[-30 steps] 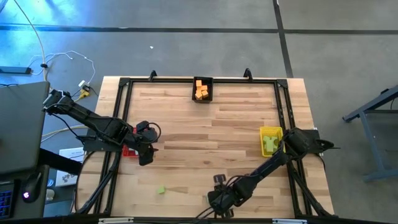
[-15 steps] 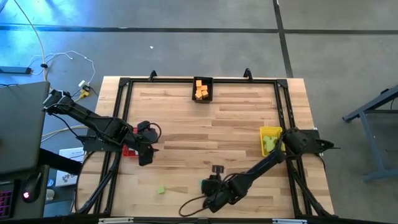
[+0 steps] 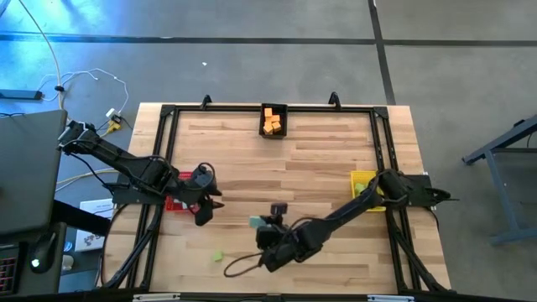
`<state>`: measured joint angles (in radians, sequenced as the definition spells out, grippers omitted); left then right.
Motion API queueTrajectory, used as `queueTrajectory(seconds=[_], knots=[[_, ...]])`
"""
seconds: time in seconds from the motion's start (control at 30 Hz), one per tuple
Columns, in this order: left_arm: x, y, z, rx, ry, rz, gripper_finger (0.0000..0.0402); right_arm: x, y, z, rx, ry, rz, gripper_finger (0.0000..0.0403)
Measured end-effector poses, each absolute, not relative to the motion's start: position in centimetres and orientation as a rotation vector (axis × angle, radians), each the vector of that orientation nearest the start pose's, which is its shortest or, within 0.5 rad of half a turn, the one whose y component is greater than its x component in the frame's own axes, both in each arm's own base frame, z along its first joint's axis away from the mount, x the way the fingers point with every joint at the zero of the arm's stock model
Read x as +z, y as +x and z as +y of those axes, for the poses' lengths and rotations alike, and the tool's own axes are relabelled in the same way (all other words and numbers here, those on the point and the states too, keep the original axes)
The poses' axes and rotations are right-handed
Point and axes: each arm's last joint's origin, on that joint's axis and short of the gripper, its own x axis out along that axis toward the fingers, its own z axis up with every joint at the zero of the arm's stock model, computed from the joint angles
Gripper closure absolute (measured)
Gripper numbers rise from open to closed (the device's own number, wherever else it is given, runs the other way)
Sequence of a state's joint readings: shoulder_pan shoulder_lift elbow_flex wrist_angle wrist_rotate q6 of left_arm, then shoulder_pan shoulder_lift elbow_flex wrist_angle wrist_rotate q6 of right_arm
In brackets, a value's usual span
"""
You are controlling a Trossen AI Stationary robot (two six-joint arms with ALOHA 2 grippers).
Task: Sort & place blocks by color
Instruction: Put the blue block into the red bin
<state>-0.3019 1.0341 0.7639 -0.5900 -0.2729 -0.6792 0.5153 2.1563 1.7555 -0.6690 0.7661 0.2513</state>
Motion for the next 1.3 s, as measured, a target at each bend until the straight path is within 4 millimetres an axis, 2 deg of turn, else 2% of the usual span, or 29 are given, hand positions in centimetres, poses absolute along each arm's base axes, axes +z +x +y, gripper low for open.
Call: queueTrajectory(seconds=[0.27, 0.57, 0.97, 1.3], knots=[[26.0, 20.2, -5.5, 0.204, -0.450, 0.657, 0.0222, 22.0, 42.5, 18.5, -0.412, -0.614, 0.773, 0.0304], [26.4, 20.5, -5.5, 0.197, -0.464, 0.612, 0.0222, 23.1, 44.3, 17.3, -0.405, -0.817, 0.710, 0.0304], [26.5, 20.5, -5.3, 0.260, -0.443, 0.576, 0.0222, 24.4, 45.6, 16.6, -0.400, -0.917, 0.631, 0.0304], [26.5, 20.6, -5.2, 0.300, -0.428, 0.554, 0.0222, 24.7, 45.9, 16.3, -0.405, -0.950, 0.619, 0.0304]])
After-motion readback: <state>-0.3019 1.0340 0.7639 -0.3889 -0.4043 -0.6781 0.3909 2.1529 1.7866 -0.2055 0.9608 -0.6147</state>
